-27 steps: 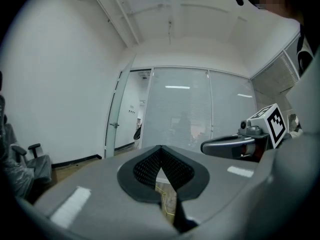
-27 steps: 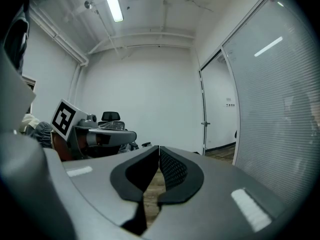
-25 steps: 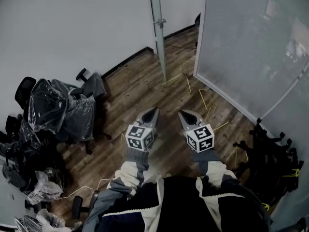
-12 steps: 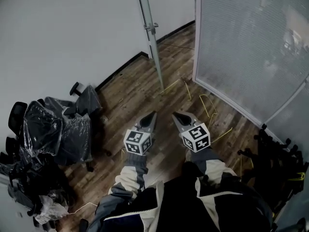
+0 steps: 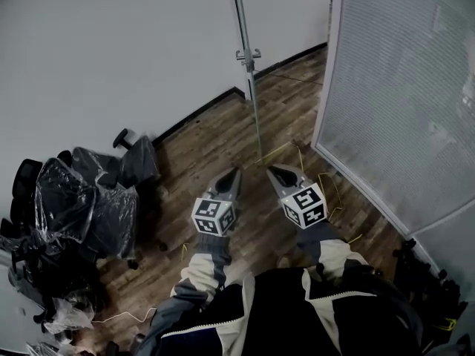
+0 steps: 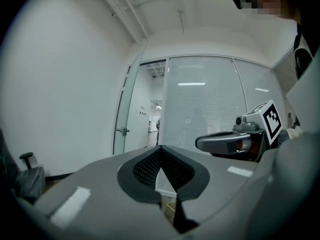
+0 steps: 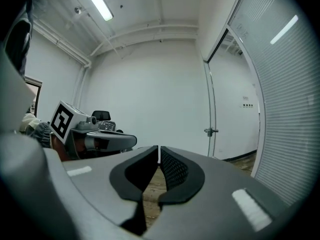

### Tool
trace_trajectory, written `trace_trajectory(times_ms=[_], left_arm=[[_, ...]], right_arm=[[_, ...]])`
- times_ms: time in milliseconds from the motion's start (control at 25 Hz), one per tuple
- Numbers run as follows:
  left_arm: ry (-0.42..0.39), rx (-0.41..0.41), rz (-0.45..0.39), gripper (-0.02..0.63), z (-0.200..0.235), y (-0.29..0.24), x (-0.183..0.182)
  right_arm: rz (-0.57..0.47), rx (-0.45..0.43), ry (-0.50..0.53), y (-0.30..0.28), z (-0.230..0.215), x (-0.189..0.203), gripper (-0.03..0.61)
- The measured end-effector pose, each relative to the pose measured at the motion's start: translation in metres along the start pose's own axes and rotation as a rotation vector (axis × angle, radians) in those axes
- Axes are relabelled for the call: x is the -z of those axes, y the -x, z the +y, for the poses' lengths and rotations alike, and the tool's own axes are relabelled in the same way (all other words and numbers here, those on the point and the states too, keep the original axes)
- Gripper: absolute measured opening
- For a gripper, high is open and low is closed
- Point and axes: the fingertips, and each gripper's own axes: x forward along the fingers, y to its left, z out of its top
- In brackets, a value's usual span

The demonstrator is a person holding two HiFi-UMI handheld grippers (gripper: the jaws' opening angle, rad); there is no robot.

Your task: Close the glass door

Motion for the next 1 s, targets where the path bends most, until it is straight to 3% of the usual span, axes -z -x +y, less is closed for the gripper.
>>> trace_trajectory(times_ms=[280,560,720,1000], left_arm=[[0.012,-0.045,0.018,0.003,0.044,-0.063,0.004],[0.038,-0.061,0.0,0.003,0.12,-0.112,-0.002],[0.043,-0.044,-0.006,0.003,0.177,-0.142,-0.006],[0.034,0.053,0.009,0.003,0.282,-0.19,-0.026]], right_arm=[[0.021,-0.057,0.019,-0.066,-0.052,-0.004,0.006],[0.05,-0.058,0.027,-0.152,-0.088,-0.011,0.005],[0.048,-0.013,0.027,-0.21,-0.109,-0.017,0.003],[0.029,0.098,0.012,-0.319,-0.136,-0.047,0.003]])
